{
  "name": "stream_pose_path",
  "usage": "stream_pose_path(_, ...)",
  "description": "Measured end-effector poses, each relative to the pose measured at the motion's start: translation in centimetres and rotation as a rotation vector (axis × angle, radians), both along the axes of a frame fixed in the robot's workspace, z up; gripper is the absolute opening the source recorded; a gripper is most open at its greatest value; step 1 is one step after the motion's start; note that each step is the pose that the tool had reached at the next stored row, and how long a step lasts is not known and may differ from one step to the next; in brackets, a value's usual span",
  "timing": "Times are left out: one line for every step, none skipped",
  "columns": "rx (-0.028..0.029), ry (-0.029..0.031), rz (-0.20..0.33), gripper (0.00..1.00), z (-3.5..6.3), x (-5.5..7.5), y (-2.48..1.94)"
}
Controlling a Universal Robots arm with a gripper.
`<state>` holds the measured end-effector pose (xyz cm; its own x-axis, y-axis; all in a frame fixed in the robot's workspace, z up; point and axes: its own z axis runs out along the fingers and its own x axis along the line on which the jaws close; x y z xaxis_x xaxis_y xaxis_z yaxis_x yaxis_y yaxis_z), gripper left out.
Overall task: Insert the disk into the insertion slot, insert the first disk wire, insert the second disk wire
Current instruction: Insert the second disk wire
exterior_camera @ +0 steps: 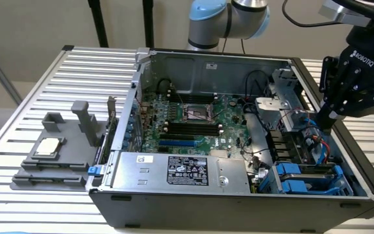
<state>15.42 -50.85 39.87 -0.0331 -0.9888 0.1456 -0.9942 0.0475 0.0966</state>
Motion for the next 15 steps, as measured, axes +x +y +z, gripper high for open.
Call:
stream_pose_path(-0.0009, 0.0, 0.0, 0.18, -0.01, 0.0, 0.0)
stream_pose_path(-0.0023, 0.0, 0.0, 0.18, -0.02, 0.0, -0.01)
stream_pose_path(-0.0044, 0.0003, 0.0, 0.18, -0.03, 0.0, -0.03)
stream_pose_path(-0.0076, 0.0012, -0.001, 0.18, -0.03, 0.0, -0.09)
stream_pose_path(-0.0105, 0.0022, -0.001, 0.18, -0.05, 0.0, -0.17)
stream_pose_path(-0.0141, 0.0035, -0.001, 0.18, -0.06, 0.0, -0.27)
stream_pose_path(-0.0174, 0.0048, -0.002, 0.18, -0.06, 0.0, -0.4)
stream_pose_path(-0.0208, 0.0059, -0.002, 0.18, -0.07, 0.0, -0.56)
stream_pose_path(-0.0237, 0.007, -0.002, 0.18, -0.07, 0.0, -0.74)
stream_pose_path(-0.0264, 0.008, -0.002, 0.18, -0.08, 0.0, -0.94)
stream_pose_path(-0.029, 0.0091, -0.002, 0.18, -0.07, 0.0, -1.14)
stream_pose_path(-0.0313, 0.0105, -0.002, 0.18, -0.07, 0.0, -1.33)
stream_pose_path(-0.0338, 0.0121, -0.002, 0.18, -0.08, 0.0, -1.53)
stream_pose_path(-0.0357, 0.0135, -0.002, 0.18, -0.07, 0.0, -1.75)
stream_pose_path(-0.0375, 0.0149, -0.002, 0.18, -0.08, 0.0, -1.99)
